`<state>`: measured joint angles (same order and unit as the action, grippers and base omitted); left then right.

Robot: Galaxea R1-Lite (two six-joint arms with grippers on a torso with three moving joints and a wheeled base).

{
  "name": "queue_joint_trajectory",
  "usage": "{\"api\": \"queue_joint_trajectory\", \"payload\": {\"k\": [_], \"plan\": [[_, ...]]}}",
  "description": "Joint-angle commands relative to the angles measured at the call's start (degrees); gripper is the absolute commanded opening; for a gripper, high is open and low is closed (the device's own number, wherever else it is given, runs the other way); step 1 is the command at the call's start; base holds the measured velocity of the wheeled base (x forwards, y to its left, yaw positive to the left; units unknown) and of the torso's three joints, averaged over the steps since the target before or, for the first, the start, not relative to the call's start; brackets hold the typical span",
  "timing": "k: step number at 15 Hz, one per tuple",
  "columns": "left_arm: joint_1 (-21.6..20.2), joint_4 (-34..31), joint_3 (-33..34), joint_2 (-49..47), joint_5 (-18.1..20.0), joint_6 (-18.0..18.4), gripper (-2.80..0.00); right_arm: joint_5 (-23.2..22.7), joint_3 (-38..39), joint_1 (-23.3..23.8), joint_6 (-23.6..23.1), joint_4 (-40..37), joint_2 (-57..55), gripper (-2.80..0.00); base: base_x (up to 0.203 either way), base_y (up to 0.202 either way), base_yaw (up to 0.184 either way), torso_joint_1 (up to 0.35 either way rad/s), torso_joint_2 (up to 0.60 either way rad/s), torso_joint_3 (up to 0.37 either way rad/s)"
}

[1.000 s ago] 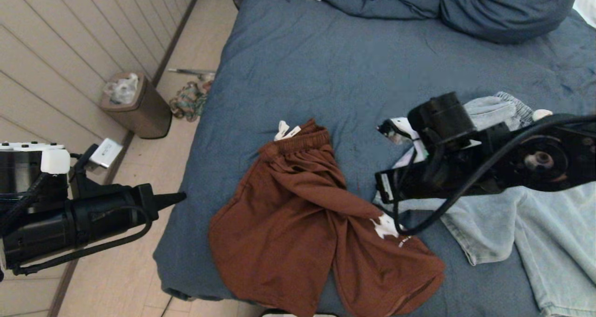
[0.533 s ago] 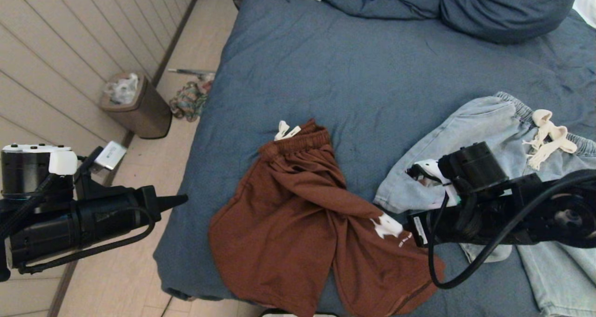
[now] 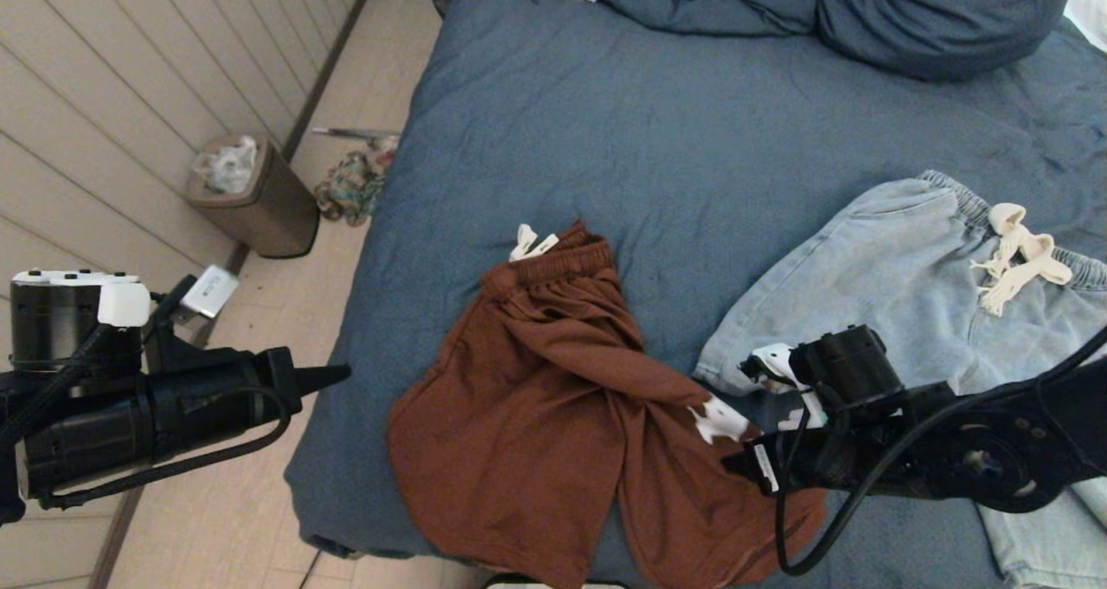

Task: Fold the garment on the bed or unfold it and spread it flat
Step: Fold the brown shorts

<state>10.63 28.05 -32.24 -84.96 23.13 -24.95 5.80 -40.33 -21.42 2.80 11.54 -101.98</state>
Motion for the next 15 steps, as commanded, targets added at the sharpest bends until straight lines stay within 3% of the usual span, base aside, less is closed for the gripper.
{"api": "queue_joint_trajectory", "payload": {"k": [1,5,9,12,15], "plan": [[0.0,0.16,-0.01,-0.03,0.17,-0.18,-2.8,0.13,0.4,-0.23,0.23,1.93,-3.81,-2.8,0.0,0.0,0.0,0.0,0.0,0.0],[0.0,0.25,-0.1,-0.12,0.17,-0.18,-2.8,0.14,1.54,0.0,0.27,3.51,-3.02,-2.8,0.0,0.0,0.0,0.0,0.0,0.0],[0.0,0.25,-0.1,-0.12,0.17,-0.18,-2.8,-0.5,2.55,-0.68,1.14,3.13,6.46,-2.8,0.0,0.0,0.0,0.0,0.0,0.0],[0.0,0.25,-0.1,-0.03,0.17,-0.18,-2.8,-1.56,2.86,-4.99,2.44,2.89,13.33,-2.8,0.0,0.0,0.0,0.0,0.0,0.0],[0.0,0.4,-0.1,0.17,0.1,-0.21,-2.8,-2.77,0.88,-14.46,4.18,-0.02,18.09,-2.8,0.0,0.0,0.0,0.0,0.0,0.0]]}}
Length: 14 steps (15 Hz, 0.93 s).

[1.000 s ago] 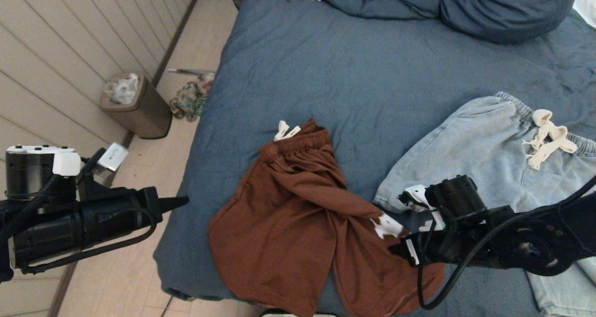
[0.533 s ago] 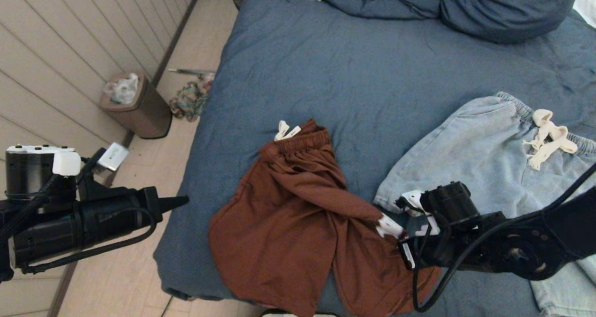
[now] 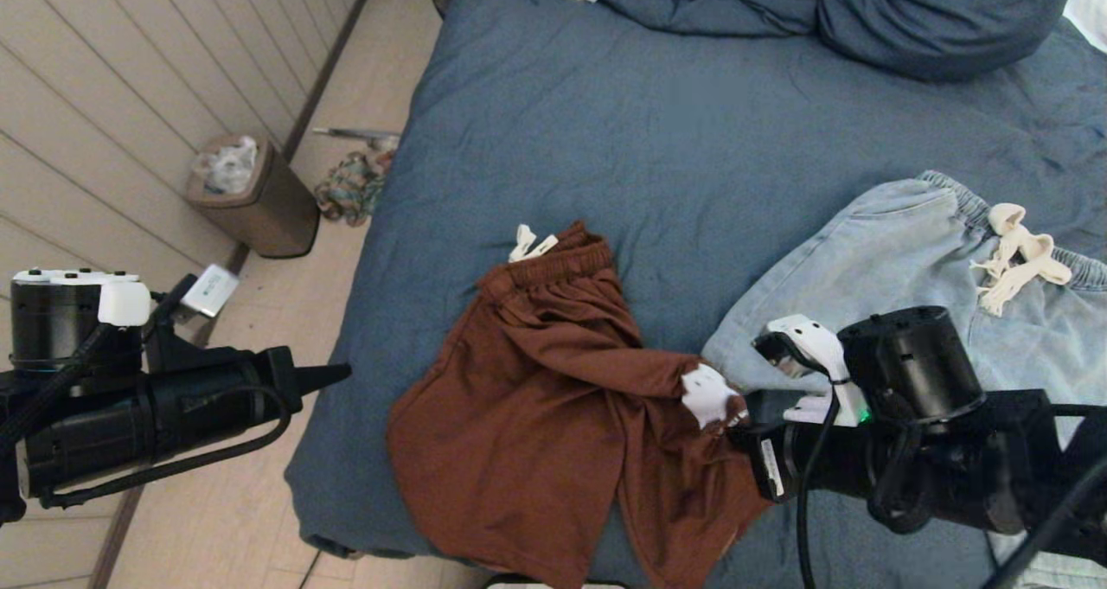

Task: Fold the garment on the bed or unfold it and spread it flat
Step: Fold the brown shorts

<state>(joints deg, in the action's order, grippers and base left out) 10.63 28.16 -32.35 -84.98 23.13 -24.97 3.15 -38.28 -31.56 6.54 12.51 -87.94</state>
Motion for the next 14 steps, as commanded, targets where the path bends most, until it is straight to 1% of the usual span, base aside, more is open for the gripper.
{"api": "queue_joint_trajectory", "payload": {"k": [1,2,3,5,7,8,11,14], "plan": [[0.0,0.52,0.01,0.9,0.08,-0.28,-2.8,-0.28,-3.07,-8.27,1.78,-3.36,4.58,-2.8,0.0,0.0,0.0,0.0,0.0,0.0],[-0.05,0.71,0.01,1.97,0.04,-0.5,-2.8,-0.63,-4.78,-11.64,3.1,-4.89,4.58,-2.8,0.0,0.0,0.0,0.0,0.0,0.0],[-0.09,0.87,-0.03,3.83,0.01,-1.44,-2.8,-1.55,-7.37,-14.98,4.54,-5.93,3.92,-2.8,0.0,0.0,0.0,0.0,0.0,0.0],[-0.4,0.98,-0.05,7.4,-0.19,-4.2,-2.8,-2.8,-12.82,-19.01,5.95,-6.76,0.31,-2.8,0.0,0.0,0.0,0.0,0.0,0.0],[-1.5,1.0,0.0,10.17,-0.32,-5.29,-2.8,-3.08,-17.43,-23.24,6.44,-7.2,-4.2,-2.8,0.0,0.0,0.0,0.0,0.0,0.0],[-2.19,1.02,-0.02,10.62,-0.2,-5.35,-2.8,-3.15,-19.71,-24.83,6.5,-7.64,-6.49,-2.8,0.0,0.0,0.0,0.0,0.0,0.0],[-2.35,1.02,-0.08,10.69,-0.27,-5.44,-2.8,-3.43,-25.03,-28.82,6.36,-8.73,-12.83,-2.8,0.0,0.0,0.0,0.0,0.0,0.0],[-3.16,1.2,-0.08,11.5,-0.1,-5.36,-2.8,-4.94,-27.75,-32.21,5.9,-9.33,-16.95,-2.8,0.0,0.0,0.0,0.0,0.0,0.0]]}}
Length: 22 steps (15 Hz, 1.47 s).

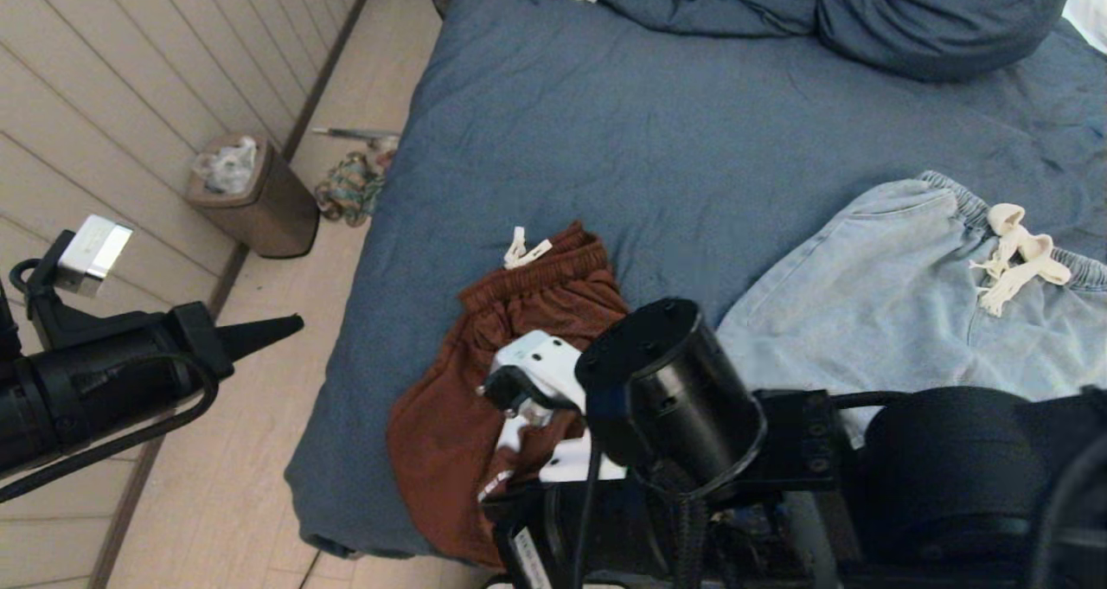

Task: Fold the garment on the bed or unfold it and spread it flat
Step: Fold the brown shorts

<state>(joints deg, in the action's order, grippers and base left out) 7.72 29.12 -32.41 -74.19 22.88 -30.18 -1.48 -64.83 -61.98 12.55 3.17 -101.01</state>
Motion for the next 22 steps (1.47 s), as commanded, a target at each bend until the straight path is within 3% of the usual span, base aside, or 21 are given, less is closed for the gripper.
{"api": "queue_joint_trajectory", "payload": {"k": [1,6,7,13,18,19,22], "plan": [[-0.25,0.23,0.07,0.72,0.24,-0.2,-2.8,-0.52,-1.3,-2.68,-0.96,-0.08,-4.7,-2.8,0.0,0.0,0.0,0.0,0.0,0.0],[-0.25,0.23,0.07,0.02,0.24,-0.14,-2.8,-0.43,-1.64,-2.88,-3.26,-1.68,-8.86,-2.8,0.0,0.0,0.0,0.0,0.0,0.0],[-0.21,0.17,0.07,-0.06,0.26,-0.14,-2.8,0.0,-2.16,-2.92,-3.17,-2.28,-9.7,0.0,0.0,0.0,0.0,0.0,0.0,0.0],[-0.17,0.14,0.16,-0.19,0.28,-0.14,-2.8,-0.01,-1.29,-2.21,-5.04,-2.2,-6.95,0.0,0.0,0.0,0.0,0.0,0.0,0.0],[-0.25,0.23,-0.67,-2.41,0.24,-0.11,-2.8,-0.02,-1.88,5.39,-4.7,-1.94,-2.49,0.0,0.0,0.0,0.0,0.0,0.0,0.0],[-0.22,0.17,-1.51,-4.01,0.22,-0.03,-2.8,-0.02,-2.61,7.73,-4.65,-1.89,-2.43,-2.8,0.0,0.0,0.0,0.0,0.0,0.0],[-0.04,0.02,-7.84,-9.78,0.56,0.46,-2.8,-0.16,-9.55,16.04,-4.32,-2.07,-4.37,-2.8,0.0,0.0,0.0,0.0,0.0,0.0]]}}
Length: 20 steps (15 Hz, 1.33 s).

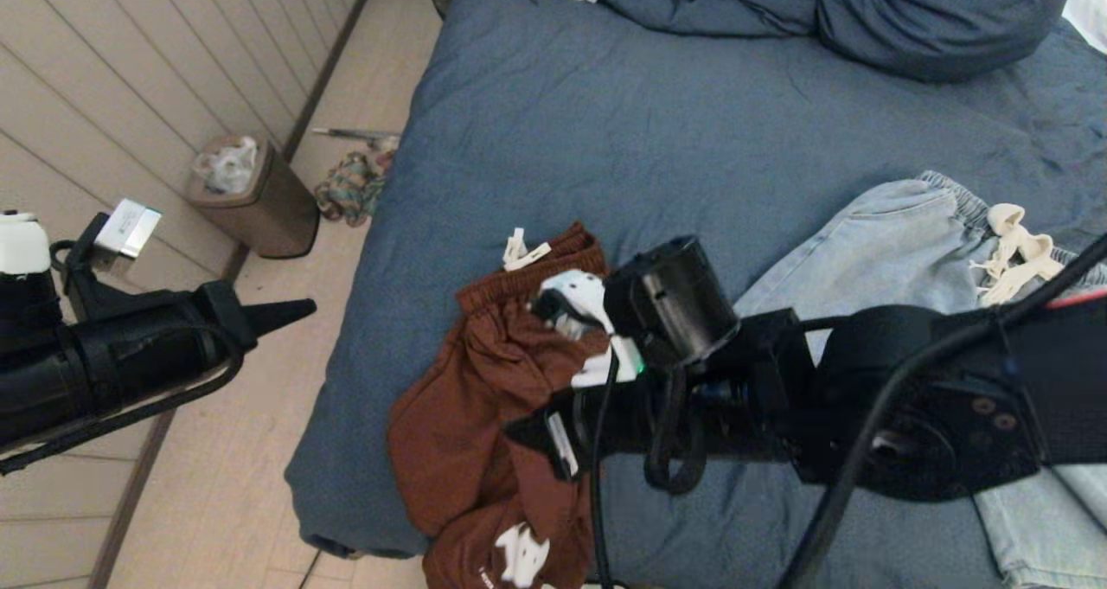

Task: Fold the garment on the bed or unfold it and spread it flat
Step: Fold the brown shorts

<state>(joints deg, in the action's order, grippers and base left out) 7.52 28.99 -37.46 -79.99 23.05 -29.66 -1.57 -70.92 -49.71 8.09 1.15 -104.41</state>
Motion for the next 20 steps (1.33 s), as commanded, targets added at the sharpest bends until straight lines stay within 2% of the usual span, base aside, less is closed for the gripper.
{"api": "queue_joint_trajectory", "payload": {"k": [1,3,6,8,9,10,13,20], "plan": [[0.63,-0.1,-4.29,-5.14,0.92,0.32,-2.8,0.0,-5.97,5.67,0.3,-0.17,-2.57,-2.8,0.0,0.0,0.0,0.0,0.0,0.0],[2.4,-1.31,-10.38,-10.11,1.34,1.57,-2.8,0.13,-11.94,9.2,0.48,-0.33,-5.91,-2.8,0.0,0.0,0.0,0.0,0.0,0.0],[4.1,-6.73,-19.65,-16.46,1.2,6.19,-2.8,1.19,-17.46,14.14,0.46,-0.32,-7.8,-2.8,0.0,0.0,0.0,0.0,0.0,0.0],[6.72,-9.36,-24.41,-19.45,0.19,7.7,-2.8,1.47,-20.32,16.58,0.48,-0.35,-9.09,-2.8,0.0,0.0,0.0,0.0,0.0,0.0],[8.48,-9.72,-25.49,-20.84,-1.27,8.76,-2.8,1.51,-21.33,17.95,0.56,-0.1,-9.85,0.0,0.0,0.0,0.0,0.0,0.0,0.0],[10.14,-9.89,-25.9,-22.06,-2.87,10.25,0.0,1.63,-22.31,18.77,0.6,-0.07,-10.38,0.0,0.0,0.0,0.0,0.0,0.0,0.0],[13.21,-9.42,-28.34,-26.16,-5.94,13.6,0.0,1.53,-22.94,20.51,0.26,0.01,-10.69,0.0,0.0,0.0,0.0,0.0,0.0,0.0],[12.11,-3.31,-39.35,-41.51,-10.15,20.62,0.0,0.87,-23.52,22.56,0.61,1.98,-12.91,0.0,0.0,0.0,0.0,0.0,0.0,0.0]]}}
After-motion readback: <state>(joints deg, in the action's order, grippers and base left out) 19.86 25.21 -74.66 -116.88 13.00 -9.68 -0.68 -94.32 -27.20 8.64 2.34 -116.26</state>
